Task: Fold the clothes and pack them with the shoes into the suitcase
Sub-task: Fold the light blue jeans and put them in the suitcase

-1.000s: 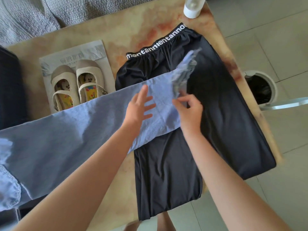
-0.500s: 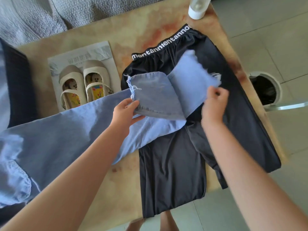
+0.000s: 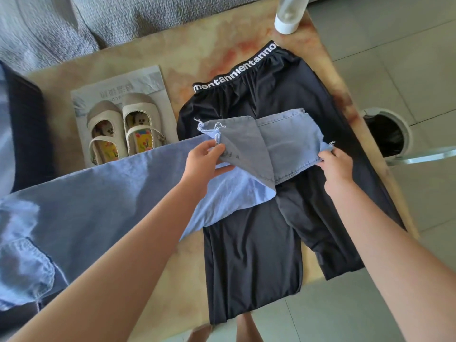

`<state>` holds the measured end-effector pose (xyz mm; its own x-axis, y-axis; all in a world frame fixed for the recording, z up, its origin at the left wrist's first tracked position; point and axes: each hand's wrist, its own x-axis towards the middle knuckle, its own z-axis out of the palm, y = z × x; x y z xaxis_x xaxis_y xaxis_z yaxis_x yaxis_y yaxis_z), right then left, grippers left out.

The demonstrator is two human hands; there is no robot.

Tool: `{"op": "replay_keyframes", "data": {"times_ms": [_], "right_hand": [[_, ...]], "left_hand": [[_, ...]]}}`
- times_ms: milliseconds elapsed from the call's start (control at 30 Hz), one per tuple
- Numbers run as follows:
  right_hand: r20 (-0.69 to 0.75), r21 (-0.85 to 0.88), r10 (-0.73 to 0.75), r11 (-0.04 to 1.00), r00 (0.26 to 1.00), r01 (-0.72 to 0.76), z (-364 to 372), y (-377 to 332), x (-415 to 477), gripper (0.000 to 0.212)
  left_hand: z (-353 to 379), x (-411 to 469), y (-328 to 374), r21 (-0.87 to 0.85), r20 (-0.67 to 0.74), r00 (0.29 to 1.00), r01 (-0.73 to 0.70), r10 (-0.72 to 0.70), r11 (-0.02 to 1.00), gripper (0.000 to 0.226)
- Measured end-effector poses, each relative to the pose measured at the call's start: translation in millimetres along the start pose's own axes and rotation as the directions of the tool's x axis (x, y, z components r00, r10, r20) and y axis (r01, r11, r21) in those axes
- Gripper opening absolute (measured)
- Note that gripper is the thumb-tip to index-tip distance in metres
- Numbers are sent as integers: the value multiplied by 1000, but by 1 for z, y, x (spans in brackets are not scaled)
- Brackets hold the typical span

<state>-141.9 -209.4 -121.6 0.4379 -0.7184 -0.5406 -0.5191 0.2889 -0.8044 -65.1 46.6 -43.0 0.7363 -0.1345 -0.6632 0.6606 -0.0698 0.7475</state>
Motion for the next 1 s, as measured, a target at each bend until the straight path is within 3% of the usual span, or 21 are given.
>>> {"op": "replay_keyframes", "data": {"times_ms": [133, 300, 400, 500, 633, 700, 767, 900, 1000], "right_hand": [[14, 108, 3, 994, 1000, -4, 0, -14, -15, 9], [259, 243, -54, 970, 964, -11, 11, -23, -56, 15], [377, 198, -145, 977, 915, 74, 25, -26, -93, 21], [493, 115, -183, 983, 851, 145, 40, -17, -123, 24], [687, 11, -223, 955, 692, 297, 60, 10, -147, 32], [717, -93, -256, 886, 648, 454, 69, 28, -154, 28], [759, -204, -301, 733, 578, 649, 76, 43, -163, 28], [814, -291, -315, 506, 489, 812, 91, 60, -178, 43], [860, -316, -251, 421, 444, 850, 95, 70, -184, 44]], "left_hand": [[18, -3, -4, 1, 64, 998, -14, 14, 1000, 15], [25, -2, -10, 109, 11, 999, 47, -49, 993, 40], [16, -5, -15, 168, -16, 998, 62, -60, 984, 37], [4, -11, -20, 70, 50, 996, 75, -79, 995, 31], [-13, -19, -30, -147, 94, 990, 114, -101, 983, 25], [-25, -23, -35, -277, 113, 975, 215, -190, 936, 23], [-37, -23, -41, -276, 137, 958, 282, -253, 919, 44], [-59, -17, -59, -110, -159, 962, 208, -224, 972, 46], [-73, -18, -71, 63, -188, 976, 127, -113, 990, 32]]}}
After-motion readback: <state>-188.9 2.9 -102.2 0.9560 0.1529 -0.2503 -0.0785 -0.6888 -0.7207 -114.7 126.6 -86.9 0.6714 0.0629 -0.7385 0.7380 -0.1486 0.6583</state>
